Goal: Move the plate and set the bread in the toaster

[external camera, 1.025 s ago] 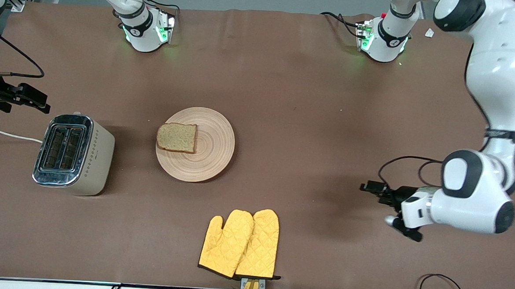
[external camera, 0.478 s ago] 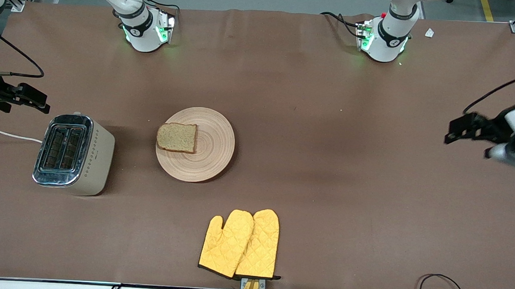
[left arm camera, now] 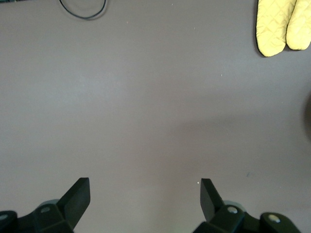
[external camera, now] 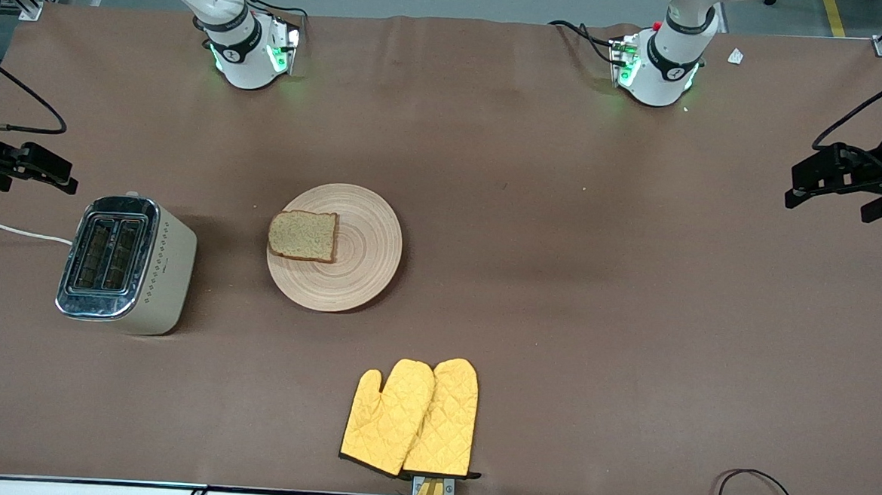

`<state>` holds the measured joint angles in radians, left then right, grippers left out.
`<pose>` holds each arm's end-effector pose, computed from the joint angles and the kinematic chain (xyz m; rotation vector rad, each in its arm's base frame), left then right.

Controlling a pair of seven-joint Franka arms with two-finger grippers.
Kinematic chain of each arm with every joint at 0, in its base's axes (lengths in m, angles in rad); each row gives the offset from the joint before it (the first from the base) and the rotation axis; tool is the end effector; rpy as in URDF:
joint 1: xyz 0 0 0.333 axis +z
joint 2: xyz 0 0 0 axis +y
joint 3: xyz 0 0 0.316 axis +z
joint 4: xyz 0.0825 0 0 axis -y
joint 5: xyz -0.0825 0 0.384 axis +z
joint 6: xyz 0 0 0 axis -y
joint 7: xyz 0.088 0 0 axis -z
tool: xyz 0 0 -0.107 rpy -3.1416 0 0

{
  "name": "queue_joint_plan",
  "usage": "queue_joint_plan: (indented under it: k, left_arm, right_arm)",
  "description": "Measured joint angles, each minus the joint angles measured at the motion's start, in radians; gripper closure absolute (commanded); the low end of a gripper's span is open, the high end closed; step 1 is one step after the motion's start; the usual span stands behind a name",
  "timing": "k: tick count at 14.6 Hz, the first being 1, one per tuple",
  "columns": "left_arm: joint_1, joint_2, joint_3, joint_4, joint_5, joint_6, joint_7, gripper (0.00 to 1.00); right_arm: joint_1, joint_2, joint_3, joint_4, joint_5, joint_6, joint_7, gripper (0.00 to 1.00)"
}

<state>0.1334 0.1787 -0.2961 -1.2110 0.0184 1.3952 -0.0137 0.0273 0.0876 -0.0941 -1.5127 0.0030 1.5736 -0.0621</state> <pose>0.5820 -0.0725 0.6770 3.0991 -0.2187 0.0157 0.5800 -0.0360 0.6026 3.1378 -0.0071 -0.0417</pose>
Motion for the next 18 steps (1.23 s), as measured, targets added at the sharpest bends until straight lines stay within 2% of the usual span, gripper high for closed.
queue_joint_plan:
  k: [2,4,6,10,18]
  left_arm:
    - [-0.058,-0.048,0.049,-0.063,-0.003,0.01,-0.029,0.0]
    - [-0.153,-0.128,0.157,-0.17,-0.018,0.063,-0.034,0.0]
    - [-0.205,-0.212,0.223,-0.285,-0.025,0.11,-0.034,0.0]
    - [-0.214,-0.302,0.242,-0.417,-0.027,0.176,-0.034,0.0]
    - [-0.209,-0.293,0.247,-0.433,-0.027,0.206,-0.034,0.0]
  right_arm:
    - [0.0,0.0,0.0,0.0,0.0,-0.003,0.0,0.0]
    - [0.0,0.001,0.0,0.0,0.0,-0.005,0.0,0.0]
    - [0.0,0.001,0.0,0.0,0.0,-0.005,0.0,0.0]
    - [0.0,0.001,0.0,0.0,0.0,-0.005,0.0,0.0]
    - [0.0,0.001,0.0,0.0,0.0,-0.004,0.0,0.0]
